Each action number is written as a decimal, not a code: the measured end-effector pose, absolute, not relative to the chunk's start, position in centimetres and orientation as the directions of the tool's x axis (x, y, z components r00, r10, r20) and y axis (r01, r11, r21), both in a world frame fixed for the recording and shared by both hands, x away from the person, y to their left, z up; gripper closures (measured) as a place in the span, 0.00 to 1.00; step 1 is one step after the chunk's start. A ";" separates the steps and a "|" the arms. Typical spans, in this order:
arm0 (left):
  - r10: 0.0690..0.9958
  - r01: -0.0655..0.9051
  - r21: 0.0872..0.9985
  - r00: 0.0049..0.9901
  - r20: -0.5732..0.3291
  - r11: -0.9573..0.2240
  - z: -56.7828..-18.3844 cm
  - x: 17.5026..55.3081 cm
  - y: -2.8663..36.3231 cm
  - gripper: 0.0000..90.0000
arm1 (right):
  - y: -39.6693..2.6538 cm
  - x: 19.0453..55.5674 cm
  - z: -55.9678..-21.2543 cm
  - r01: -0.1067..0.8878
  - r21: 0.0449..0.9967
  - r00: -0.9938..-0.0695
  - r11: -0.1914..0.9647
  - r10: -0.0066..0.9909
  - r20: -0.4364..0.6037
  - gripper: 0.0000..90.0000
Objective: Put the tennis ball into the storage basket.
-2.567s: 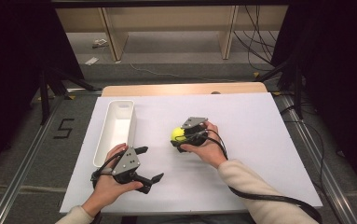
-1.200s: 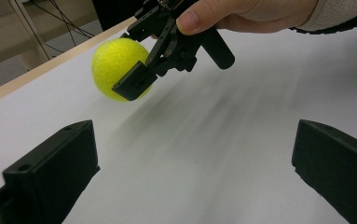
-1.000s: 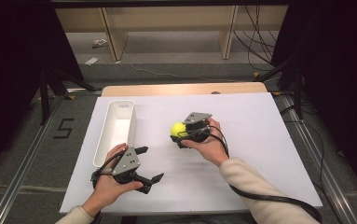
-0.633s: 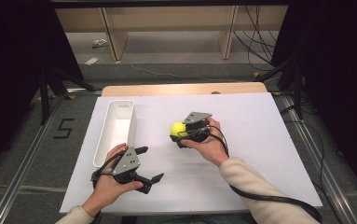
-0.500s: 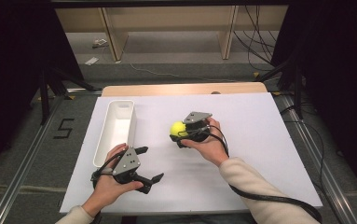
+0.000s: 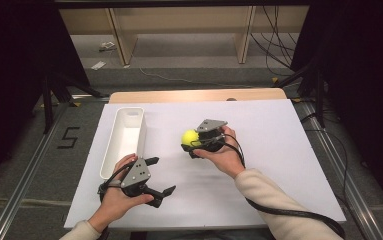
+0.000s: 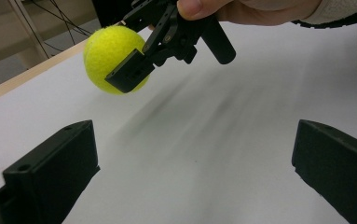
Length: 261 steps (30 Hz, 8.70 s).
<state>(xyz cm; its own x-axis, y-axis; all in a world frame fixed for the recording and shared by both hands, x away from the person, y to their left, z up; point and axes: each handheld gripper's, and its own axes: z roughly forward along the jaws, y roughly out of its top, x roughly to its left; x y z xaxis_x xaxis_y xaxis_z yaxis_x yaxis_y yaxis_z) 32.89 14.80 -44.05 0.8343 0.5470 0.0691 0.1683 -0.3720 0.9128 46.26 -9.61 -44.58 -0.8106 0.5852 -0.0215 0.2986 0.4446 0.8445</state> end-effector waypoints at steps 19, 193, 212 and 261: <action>0.545 0.167 0.912 0.836 0.071 -0.374 -44.1 32.8 14.7 0.00 | -9.6 46.2 -44.0 0.293 0.855 -0.810 0.427 0.586 -0.015 0.29; 0.536 0.165 0.909 0.841 0.073 -0.382 -44.1 32.8 14.6 0.00 | -2.9 45.9 -41.0 0.244 0.899 -0.870 0.363 0.492 0.038 0.29; 0.534 0.163 0.909 0.842 0.074 -0.384 -44.1 32.7 14.5 0.00 | -2.4 46.2 -40.5 0.240 0.904 -0.868 0.353 0.496 0.037 0.29; 0.534 0.160 0.911 0.842 0.076 -0.381 -44.0 32.7 14.5 0.00 | -0.4 46.5 -39.4 0.217 0.911 -0.880 0.351 0.474 0.027 0.29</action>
